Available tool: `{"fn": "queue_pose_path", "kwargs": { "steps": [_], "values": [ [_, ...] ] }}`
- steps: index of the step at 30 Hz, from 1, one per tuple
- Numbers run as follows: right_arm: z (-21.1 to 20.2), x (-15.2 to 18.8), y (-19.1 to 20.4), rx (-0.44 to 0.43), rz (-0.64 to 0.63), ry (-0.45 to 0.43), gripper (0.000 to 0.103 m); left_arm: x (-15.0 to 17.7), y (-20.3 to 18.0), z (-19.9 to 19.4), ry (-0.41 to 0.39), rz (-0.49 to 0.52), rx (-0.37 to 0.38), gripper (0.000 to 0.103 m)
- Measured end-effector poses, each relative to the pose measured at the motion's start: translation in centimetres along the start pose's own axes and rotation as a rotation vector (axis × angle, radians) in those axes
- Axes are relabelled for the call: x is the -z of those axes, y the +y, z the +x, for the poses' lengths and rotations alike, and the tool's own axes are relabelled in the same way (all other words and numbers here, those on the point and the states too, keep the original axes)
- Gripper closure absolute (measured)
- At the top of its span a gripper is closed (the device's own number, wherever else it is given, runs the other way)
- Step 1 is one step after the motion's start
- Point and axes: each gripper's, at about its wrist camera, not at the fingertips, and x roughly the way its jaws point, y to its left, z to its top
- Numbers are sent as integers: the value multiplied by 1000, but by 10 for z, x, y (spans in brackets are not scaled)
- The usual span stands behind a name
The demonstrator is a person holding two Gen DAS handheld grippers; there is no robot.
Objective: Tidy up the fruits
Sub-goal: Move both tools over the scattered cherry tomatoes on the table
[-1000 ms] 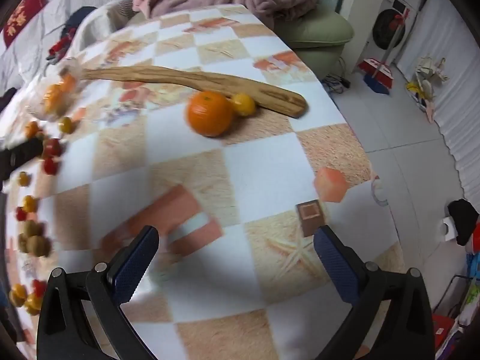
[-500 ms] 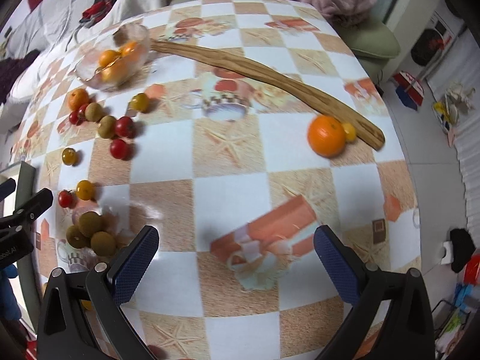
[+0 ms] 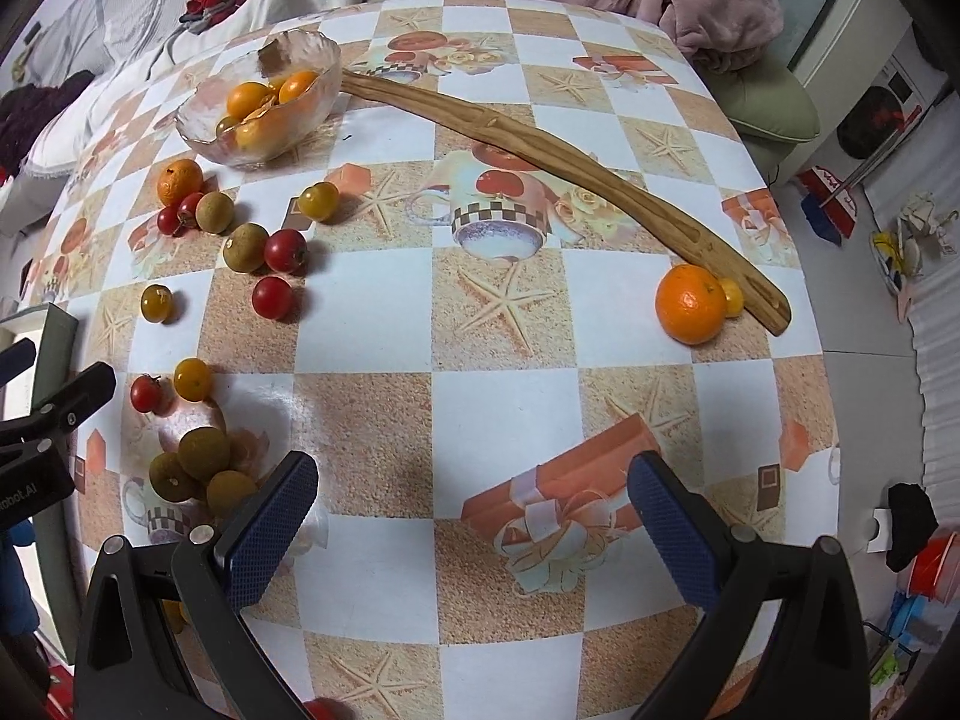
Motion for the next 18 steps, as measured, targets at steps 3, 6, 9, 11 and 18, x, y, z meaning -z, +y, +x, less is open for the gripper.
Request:
{"fn": "queue_pose_path", "kwargs": {
  "steps": [3,6,9,11,18],
  "values": [
    [1,-1,1,-1,-1,1,0,-2,1,1,2,-2,2,0],
    [1,-1,0,-2,-1,0,0,-3,1,2,1,-1,3,0],
    [3,-3,1,-1,-3,0,0,-4,0,3,3,-5,4,0],
    [4,-4,2,-1,-5,3,0,-8,-1,4,6,-4,4,0],
    [6,-7,3,-6,-6,-1,0,-13,-2,7,2,-4,6,0]
  ]
}}
